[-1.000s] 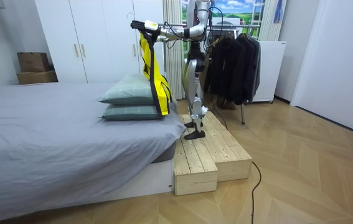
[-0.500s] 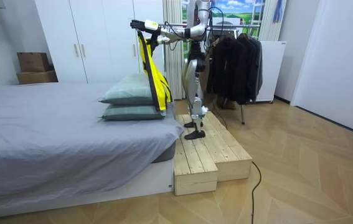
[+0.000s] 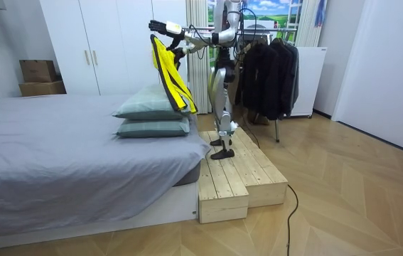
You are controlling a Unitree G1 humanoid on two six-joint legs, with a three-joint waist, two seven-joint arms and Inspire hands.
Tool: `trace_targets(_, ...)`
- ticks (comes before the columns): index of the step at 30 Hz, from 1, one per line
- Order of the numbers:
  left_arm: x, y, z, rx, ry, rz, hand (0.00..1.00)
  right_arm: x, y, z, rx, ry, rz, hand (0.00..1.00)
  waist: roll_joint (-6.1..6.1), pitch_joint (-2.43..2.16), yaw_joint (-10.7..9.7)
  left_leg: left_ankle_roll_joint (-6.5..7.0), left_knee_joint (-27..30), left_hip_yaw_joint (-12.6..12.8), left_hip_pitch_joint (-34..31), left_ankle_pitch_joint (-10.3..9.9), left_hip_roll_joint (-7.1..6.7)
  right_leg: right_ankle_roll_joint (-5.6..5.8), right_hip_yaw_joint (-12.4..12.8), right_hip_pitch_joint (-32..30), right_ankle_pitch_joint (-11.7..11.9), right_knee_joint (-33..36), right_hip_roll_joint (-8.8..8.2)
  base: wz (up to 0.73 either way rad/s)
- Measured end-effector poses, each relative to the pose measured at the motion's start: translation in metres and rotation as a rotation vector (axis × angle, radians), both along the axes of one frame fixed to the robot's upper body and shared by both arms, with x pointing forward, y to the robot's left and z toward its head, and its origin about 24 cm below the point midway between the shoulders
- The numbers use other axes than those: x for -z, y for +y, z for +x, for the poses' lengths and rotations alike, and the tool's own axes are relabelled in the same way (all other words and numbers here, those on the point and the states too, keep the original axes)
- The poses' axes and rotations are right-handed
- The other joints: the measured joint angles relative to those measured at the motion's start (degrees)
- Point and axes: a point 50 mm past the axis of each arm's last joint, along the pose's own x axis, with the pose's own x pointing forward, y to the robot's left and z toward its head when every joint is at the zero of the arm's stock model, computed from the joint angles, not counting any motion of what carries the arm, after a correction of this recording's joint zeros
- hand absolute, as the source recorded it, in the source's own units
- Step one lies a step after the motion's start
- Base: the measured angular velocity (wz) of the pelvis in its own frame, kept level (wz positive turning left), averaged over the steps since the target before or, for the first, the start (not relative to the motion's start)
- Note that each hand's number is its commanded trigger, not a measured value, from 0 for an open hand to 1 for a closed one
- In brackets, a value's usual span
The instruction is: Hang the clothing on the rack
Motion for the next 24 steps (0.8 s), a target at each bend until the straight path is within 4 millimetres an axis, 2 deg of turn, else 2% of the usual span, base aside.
trace_targets(3, 0.009, 0.010, -0.008, -0.022, 0.039, 0.018, 0.00, 0.006, -0.009, -0.007, 0.041, 0.031, -0.027, 1.00, -0.41, -0.07, -0.2, 0.23, 0.5, 0.3, -0.3, -0.2, 0.04, 0.08, -0.3, -0.5, 0.0, 0.8, 0.00, -0.02)
trace_targets(6, 0.009, 0.019, -0.008, -0.052, 0.040, -0.010, 0.00, 0.010, -0.019, -0.014, 0.088, 0.050, -0.026, 1.00, -0.49, -0.05, -0.4, 0.40, 0.7, 0.4, -0.6, -0.3, 0.07, 0.15, -0.2, -0.6, 0.1, 0.8, -0.12, 0.00)
trace_targets(10, 0.008, 0.041, -0.013, -0.138, 0.028, -0.055, 0.00, 0.008, -0.033, -0.023, 0.141, 0.041, -0.049, 1.00, -0.44, -0.09, -0.5, 0.76, 0.9, 0.7, -0.8, -0.5, 0.04, 0.37, -0.3, -0.8, 0.2, 0.8, -0.17, -0.06)
trace_targets(13, 0.021, 0.063, -0.024, -0.232, 0.072, -0.108, 0.00, 0.003, -0.047, -0.029, 0.170, 0.039, -0.129, 1.00, 0.29, -0.50, -0.5, 0.84, 1.0, 1.1, -0.7, -0.6, 0.05, 0.59, -0.2, -0.8, 0.4, 0.8, -0.21, -0.08)
trace_targets(14, 0.033, 0.076, -0.029, -0.287, 0.114, -0.138, 0.00, -0.002, -0.052, -0.030, 0.181, 0.023, -0.165, 1.00, 0.70, -0.76, -0.2, 0.86, 1.1, 1.4, -0.3, -0.6, 0.08, 0.60, -0.2, -0.8, 0.4, 0.8, -0.24, -0.18)
trace_targets(18, 0.066, 0.110, -0.058, -0.482, 0.236, -0.271, 0.00, -0.022, -0.059, -0.036, 0.183, -0.077, -0.282, 1.00, 1.38, -0.70, 0.1, 0.86, 0.4, 1.8, 0.3, -0.6, 0.11, 0.60, -0.1, -0.7, 0.4, 0.8, -0.20, -0.09)
trace_targets(20, 0.089, 0.128, -0.083, -0.601, 0.334, -0.309, 0.00, -0.032, -0.069, -0.044, 0.213, -0.123, -0.331, 1.00, 1.51, -0.52, 0.3, 0.85, 0.4, 2.0, 0.4, -0.6, 0.18, 0.60, 0.2, -0.8, 0.4, 0.8, -0.12, -0.04)
trace_targets(21, 0.094, 0.132, -0.090, -0.631, 0.352, -0.324, 0.00, -0.034, -0.071, -0.048, 0.225, -0.129, -0.345, 1.00, 1.52, -0.52, 0.5, 0.86, 0.4, 2.0, 0.4, -0.6, 0.14, 0.60, 0.2, -0.8, 0.4, 0.8, -0.11, -0.07)
trace_targets(24, 0.122, 0.156, -0.141, -0.849, 0.478, -0.388, 0.00, -0.042, -0.076, -0.064, 0.225, -0.139, -0.431, 1.00, 1.86, -0.24, 1.2, 0.85, -0.6, 2.8, 2.0, -0.7, 0.32, 0.62, 1.4, -0.8, 0.4, 1.0, -0.13, -0.21)
